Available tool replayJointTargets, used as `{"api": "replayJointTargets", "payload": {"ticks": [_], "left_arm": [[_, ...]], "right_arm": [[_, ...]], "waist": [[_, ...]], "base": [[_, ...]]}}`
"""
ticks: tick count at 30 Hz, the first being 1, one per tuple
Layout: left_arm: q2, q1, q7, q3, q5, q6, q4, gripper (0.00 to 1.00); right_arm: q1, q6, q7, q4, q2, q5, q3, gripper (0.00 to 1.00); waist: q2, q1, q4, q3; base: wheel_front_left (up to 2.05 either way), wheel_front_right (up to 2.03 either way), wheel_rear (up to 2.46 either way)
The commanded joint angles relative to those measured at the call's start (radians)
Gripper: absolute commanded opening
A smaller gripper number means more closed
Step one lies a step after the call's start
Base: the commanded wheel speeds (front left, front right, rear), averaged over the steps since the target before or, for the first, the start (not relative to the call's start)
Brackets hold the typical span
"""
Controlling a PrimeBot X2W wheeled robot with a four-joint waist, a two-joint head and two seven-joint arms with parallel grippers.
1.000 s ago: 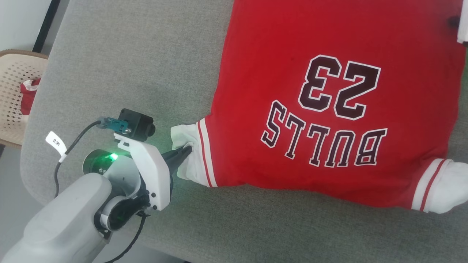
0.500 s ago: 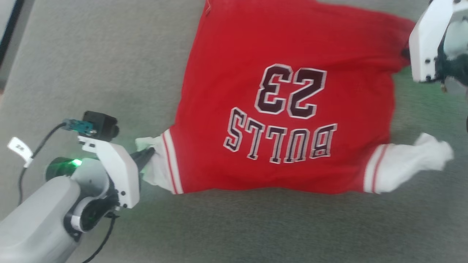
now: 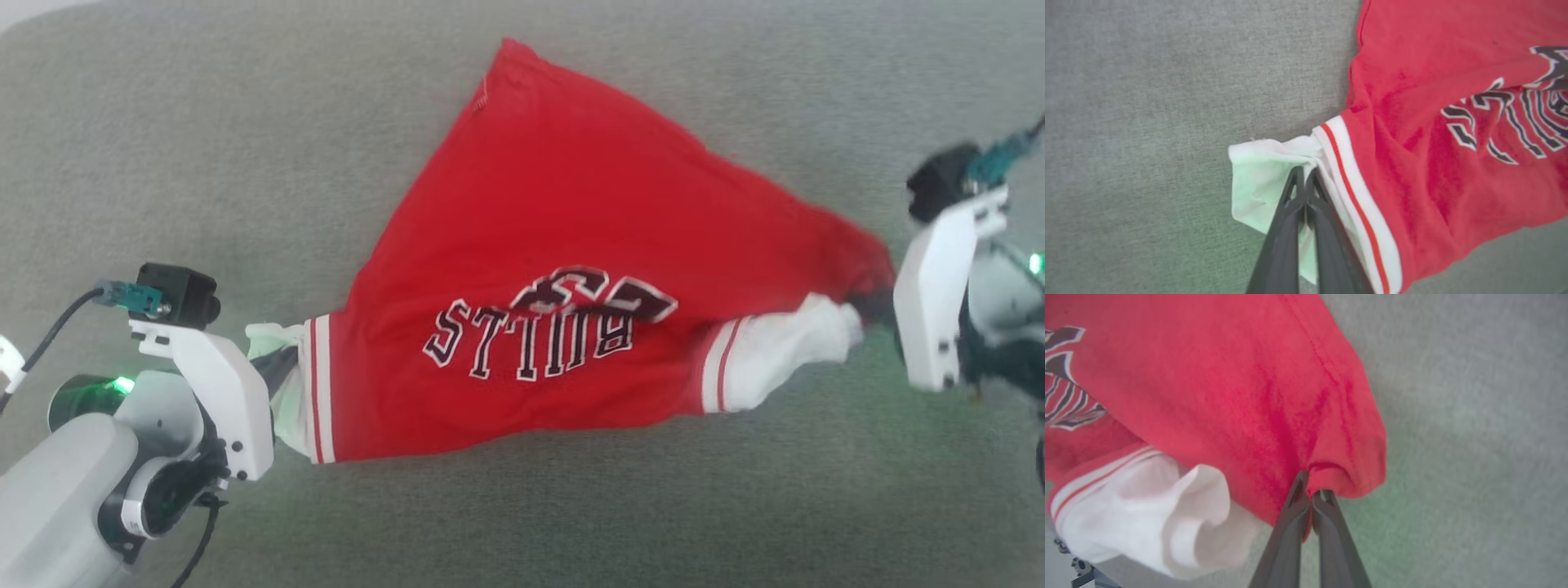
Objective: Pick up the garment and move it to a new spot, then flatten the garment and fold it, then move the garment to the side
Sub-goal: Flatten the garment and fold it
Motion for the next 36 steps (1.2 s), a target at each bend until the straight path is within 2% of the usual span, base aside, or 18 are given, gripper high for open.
{"api": "replayJointTargets", "payload": {"ticks": [1,5,8,13,14,15,16,19,21,29,31,36], "left_arm": [[0.006,0.010,0.001,0.004,-0.002,0.006,-0.006,0.00],[0.015,0.017,0.006,0.006,-0.004,0.012,-0.020,0.00],[0.017,0.023,0.005,0.006,-0.004,0.016,-0.028,0.00],[0.017,0.019,0.002,0.005,-0.003,0.011,-0.034,0.00],[0.015,0.018,0.001,0.004,-0.003,0.009,-0.033,0.00],[0.014,0.016,0.000,0.004,-0.003,0.007,-0.032,0.00],[0.012,0.015,-0.001,0.003,-0.003,0.006,-0.029,0.00],[0.007,0.018,-0.003,0.000,-0.004,0.001,-0.022,0.00],[0.003,0.020,-0.004,-0.004,-0.004,-0.001,-0.018,0.00],[-0.001,0.034,-0.010,-0.008,-0.008,0.002,-0.014,0.00],[-0.006,0.046,-0.015,-0.012,-0.011,0.001,-0.016,0.00],[-0.021,0.029,-0.017,-0.017,-0.005,-0.003,-0.016,0.00]], "right_arm": [[0.045,0.000,0.015,-0.032,0.007,0.002,-0.018,0.00],[0.210,0.000,0.075,-0.154,0.030,-0.040,-0.098,0.00],[0.321,0.000,0.102,-0.219,0.075,-0.063,-0.154,0.00],[0.420,0.000,0.049,-0.208,0.152,-0.133,-0.197,0.00],[0.425,0.000,0.026,-0.194,0.163,-0.151,-0.197,0.38],[0.424,-0.001,-0.001,-0.177,0.176,-0.164,-0.197,0.84],[0.424,-0.001,-0.018,-0.155,0.189,-0.176,-0.199,1.00],[0.423,-0.002,-0.043,-0.118,0.208,-0.194,-0.190,1.00],[0.422,-0.002,-0.051,-0.138,0.202,-0.197,-0.197,1.00],[0.433,0.000,-0.019,-0.332,0.220,-0.197,-0.276,1.00],[0.419,0.000,-0.006,-0.442,0.239,-0.228,-0.310,1.00],[0.340,0.000,-0.038,-0.482,0.245,-0.240,-0.297,1.00]], "waist": [[-0.0001,-0.0001,-0.018,-0.013],[-0.0001,-0.0001,-0.030,-0.016],[-0.0001,-0.0001,-0.034,-0.014],[-0.0001,-0.0001,-0.034,-0.003],[-0.0001,-0.0001,-0.034,-0.001],[-0.0001,-0.0001,-0.034,0.000],[-0.0001,-0.0001,-0.033,0.000],[-0.0001,-0.0001,-0.032,-0.004],[-0.0001,-0.0001,-0.030,-0.010],[-0.0001,-0.0001,-0.017,-0.033],[-0.0001,-0.0001,-0.004,-0.038],[-0.0001,-0.0001,0.025,-0.033]], "base": [[0.00,0.00,0.00],[0.00,0.00,0.00],[0.00,0.00,0.00],[0.00,0.00,0.00],[0.00,0.00,0.00],[0.00,0.00,0.00],[0.00,0.00,0.00],[0.00,0.00,0.00],[0.00,0.00,0.00],[0.00,0.00,0.00],[0.00,0.00,0.00],[0.00,0.00,0.00]]}}
